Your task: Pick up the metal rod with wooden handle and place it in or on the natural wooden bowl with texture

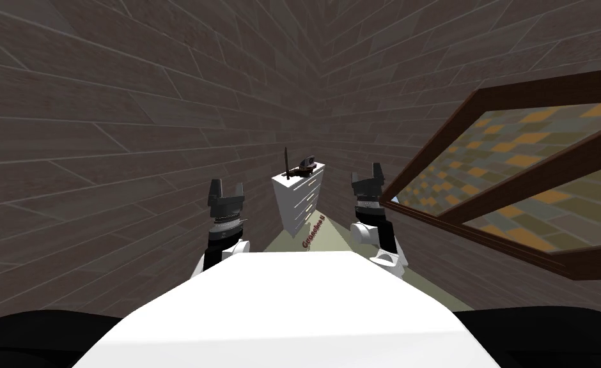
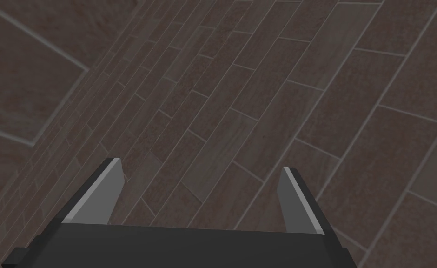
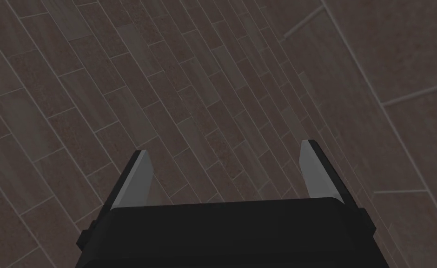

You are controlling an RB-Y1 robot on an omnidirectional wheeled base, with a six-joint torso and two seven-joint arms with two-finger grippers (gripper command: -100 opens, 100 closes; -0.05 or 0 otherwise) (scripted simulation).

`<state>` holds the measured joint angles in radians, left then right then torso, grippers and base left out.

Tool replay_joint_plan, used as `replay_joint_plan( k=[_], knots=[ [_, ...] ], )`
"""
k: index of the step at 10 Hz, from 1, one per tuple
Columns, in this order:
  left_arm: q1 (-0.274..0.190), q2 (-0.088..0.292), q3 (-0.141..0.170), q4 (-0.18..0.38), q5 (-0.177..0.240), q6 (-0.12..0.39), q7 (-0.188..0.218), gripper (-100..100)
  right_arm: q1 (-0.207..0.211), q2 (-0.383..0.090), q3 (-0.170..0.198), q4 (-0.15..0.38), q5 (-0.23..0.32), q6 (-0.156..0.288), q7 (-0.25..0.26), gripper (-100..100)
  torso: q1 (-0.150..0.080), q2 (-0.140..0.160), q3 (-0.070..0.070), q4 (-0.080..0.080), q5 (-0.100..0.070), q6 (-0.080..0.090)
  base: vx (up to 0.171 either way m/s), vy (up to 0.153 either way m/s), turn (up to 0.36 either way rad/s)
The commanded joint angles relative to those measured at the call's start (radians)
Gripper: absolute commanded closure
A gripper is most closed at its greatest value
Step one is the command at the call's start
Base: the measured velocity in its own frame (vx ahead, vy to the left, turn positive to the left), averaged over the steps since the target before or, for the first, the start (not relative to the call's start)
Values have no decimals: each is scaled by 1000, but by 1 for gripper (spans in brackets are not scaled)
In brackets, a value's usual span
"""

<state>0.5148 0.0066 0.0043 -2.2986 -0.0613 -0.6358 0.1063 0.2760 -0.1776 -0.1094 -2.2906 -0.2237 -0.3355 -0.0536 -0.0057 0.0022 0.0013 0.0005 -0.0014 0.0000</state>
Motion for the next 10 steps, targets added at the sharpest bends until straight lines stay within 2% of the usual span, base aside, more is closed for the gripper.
replay_joint_plan(
  k=[1,2,4,5,6,7,9,10],
  knots=[
    [0,0,0,0,0,0,0,0,-50,-17,-23,33,-48,50,-50,-100,0,0,0,0,0,0,-55,-117,50],
    [0,0,0,0,0,0,0,0,-52,-17,-23,33,-48,61,-50,-100,-2,1,0,0,0,0,-58,-93,28],
    [0,0,0,0,0,0,0,0,-125,-31,-47,73,-112,130,-112,-100,0,1,0,0,0,0,-58,-95,45],
    [0,0,0,0,0,0,0,0,-125,-31,-47,73,-112,148,-112,-100,-1,1,0,0,0,0,-54,-87,35],
    [0,0,0,0,0,0,0,0,-164,-37,-59,97,-147,180,-143,-100,0,1,0,0,0,0,-48,-87,38],
    [0,0,0,0,0,0,0,0,-164,-37,-59,97,-147,193,-143,-100,0,0,0,0,0,0,-32,-57,31],
    [0,0,0,0,0,0,0,0,-238,-47,-82,150,-214,265,-205,-100,2,-1,0,0,0,0,-44,-68,57],
    [0,0,0,0,0,0,0,0,-244,-47,-82,150,-218,284,-208,-100,1,0,0,0,0,0,-47,-65,39]
  ],
)
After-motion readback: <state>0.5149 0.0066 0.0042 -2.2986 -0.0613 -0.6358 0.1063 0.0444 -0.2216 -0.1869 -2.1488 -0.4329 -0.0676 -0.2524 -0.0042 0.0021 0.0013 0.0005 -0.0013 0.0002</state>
